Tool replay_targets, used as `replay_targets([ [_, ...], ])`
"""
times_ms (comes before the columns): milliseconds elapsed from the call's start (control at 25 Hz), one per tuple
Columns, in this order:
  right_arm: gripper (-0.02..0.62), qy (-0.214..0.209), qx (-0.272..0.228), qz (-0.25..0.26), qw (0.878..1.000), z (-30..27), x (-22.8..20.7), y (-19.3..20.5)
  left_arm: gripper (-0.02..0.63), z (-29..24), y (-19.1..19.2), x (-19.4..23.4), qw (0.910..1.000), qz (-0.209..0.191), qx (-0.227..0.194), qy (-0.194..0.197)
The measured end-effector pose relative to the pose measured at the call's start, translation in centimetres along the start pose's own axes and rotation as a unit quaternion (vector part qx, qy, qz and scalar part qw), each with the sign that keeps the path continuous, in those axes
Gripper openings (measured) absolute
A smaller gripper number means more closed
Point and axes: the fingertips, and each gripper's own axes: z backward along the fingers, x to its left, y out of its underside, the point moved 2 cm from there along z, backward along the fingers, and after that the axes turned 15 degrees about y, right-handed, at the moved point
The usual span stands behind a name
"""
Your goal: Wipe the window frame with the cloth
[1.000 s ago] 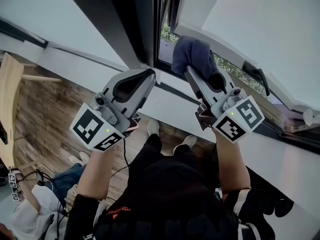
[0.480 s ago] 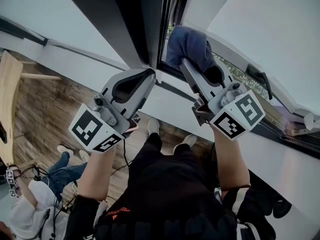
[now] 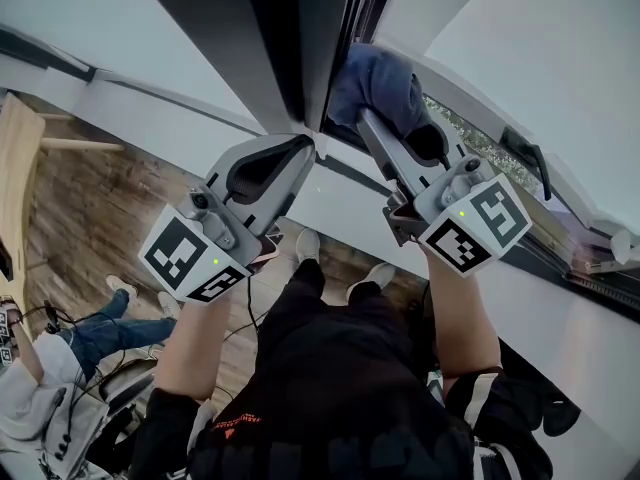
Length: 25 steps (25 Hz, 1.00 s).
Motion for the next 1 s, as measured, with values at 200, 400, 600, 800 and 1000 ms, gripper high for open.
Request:
replay_targets([
  [200, 0.114, 0.007, 0.01, 0.006, 1.0, -0.2, -0.1, 0.9, 0.023, 0.2, 0.5, -0.1, 1.0, 0.008, 0.001, 0.001],
  [400, 0.114, 0.014, 0.026, 0.002, 1.0, -0.3, -0.5, 2.4, 0.023, 0.2, 1.2, -0.1, 0.9999, 0.016, 0.004, 0.002],
  [600, 0.114, 0.018, 0.034, 0.0, 0.999, 0.0, -1.1, 3.7, 0.023, 0.1, 2.4, -0.5, 0.9997, 0.021, 0.006, 0.003],
  [800, 0.114, 0.024, 0.043, -0.006, 0.999, -0.6, -1.5, 4.7, 0.023, 0.5, 3.0, 0.2, 0.9995, 0.031, 0.008, 0.001],
  [1000, 0.114, 0.029, 0.054, -0.007, 0.998, -0.9, -1.7, 6.2, 0.023, 1.1, 4.0, 0.3, 0.9992, 0.039, 0.01, -0.003],
])
